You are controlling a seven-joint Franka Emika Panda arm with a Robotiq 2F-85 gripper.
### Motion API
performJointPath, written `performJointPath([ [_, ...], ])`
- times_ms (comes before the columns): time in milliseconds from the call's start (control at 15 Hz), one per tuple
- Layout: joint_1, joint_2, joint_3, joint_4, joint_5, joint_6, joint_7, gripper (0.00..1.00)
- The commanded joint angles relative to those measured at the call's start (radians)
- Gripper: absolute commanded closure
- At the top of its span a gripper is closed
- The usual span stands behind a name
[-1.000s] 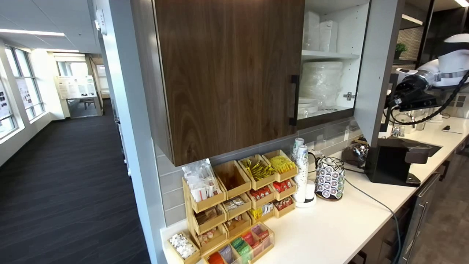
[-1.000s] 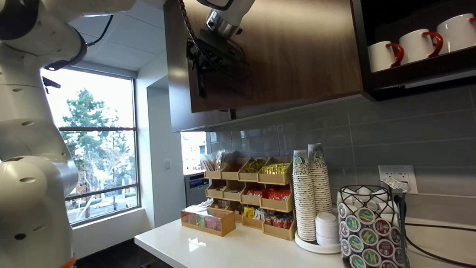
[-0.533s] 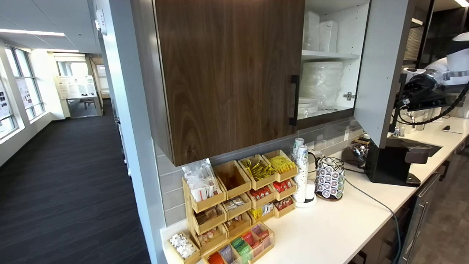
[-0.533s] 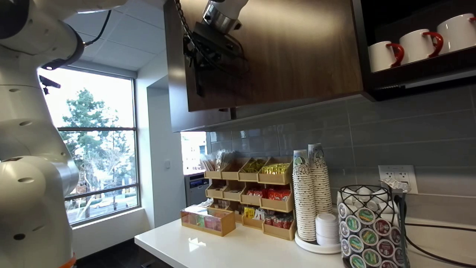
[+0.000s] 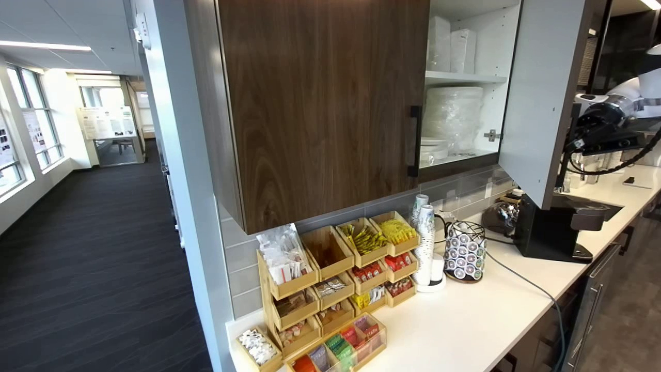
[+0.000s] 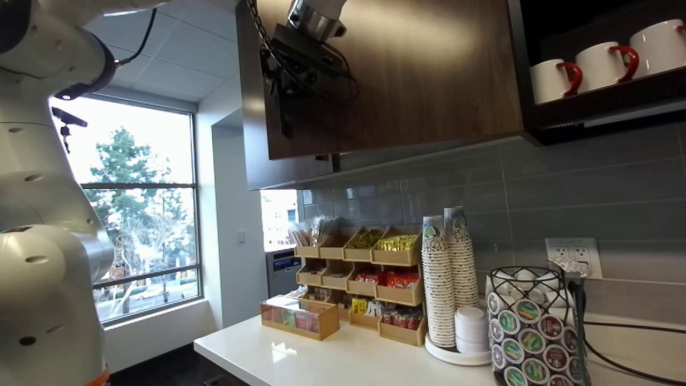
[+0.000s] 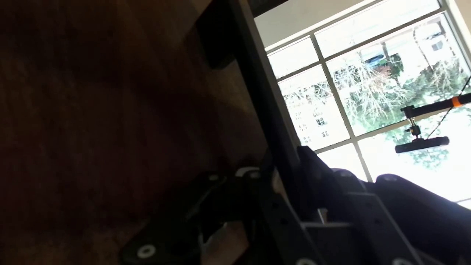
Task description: Open the door to the cupboard
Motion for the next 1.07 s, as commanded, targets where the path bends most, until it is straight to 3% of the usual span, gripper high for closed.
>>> performJointPath([
  [0, -0.007, -0.025, -0.009, -0.005, -0.011, -0.004, 0.011, 0.95],
  [400, -0.009, -0.021, -0.016, 0.005, -0.013, -0.008, 0.009, 0.95],
  [467, -0.01, -0.021, -0.016, 0.003, -0.009, 0.0, 0.014, 0.54],
  [600, -0.011, -0.019, -0.02, 0.005, -0.003, -0.001, 0.014, 0.48],
  [1000, -0.026, -0.016, -0.033, 0.011, 0.011, 0.058, 0.003, 0.05],
])
